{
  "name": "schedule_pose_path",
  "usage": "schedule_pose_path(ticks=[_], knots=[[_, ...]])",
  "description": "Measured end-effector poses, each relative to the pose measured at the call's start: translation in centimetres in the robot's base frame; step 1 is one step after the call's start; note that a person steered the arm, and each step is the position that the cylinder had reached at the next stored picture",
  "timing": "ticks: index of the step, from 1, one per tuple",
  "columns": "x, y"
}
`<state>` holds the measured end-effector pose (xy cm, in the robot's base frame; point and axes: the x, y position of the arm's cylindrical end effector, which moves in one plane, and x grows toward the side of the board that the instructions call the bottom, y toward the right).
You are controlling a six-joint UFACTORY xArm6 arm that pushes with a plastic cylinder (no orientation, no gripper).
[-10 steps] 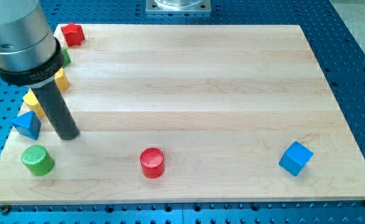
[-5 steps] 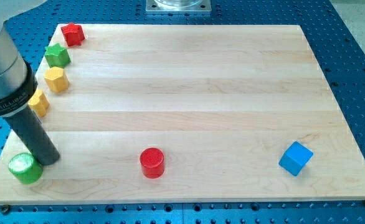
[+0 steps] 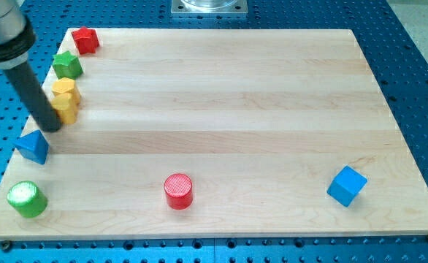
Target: Move the heart diagonally to the triangle
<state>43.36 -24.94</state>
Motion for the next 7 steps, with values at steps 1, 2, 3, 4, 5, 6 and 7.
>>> schedule_pose_path(ticks=[1,2,3,4,5,6,7], knots=[[-0.6,2.8],[-0.8,-2.6],[-5.9,-2.1],[-4.1,2.8],[-2.6,10.2],[-1.1,6.1],[2.6,11.3]])
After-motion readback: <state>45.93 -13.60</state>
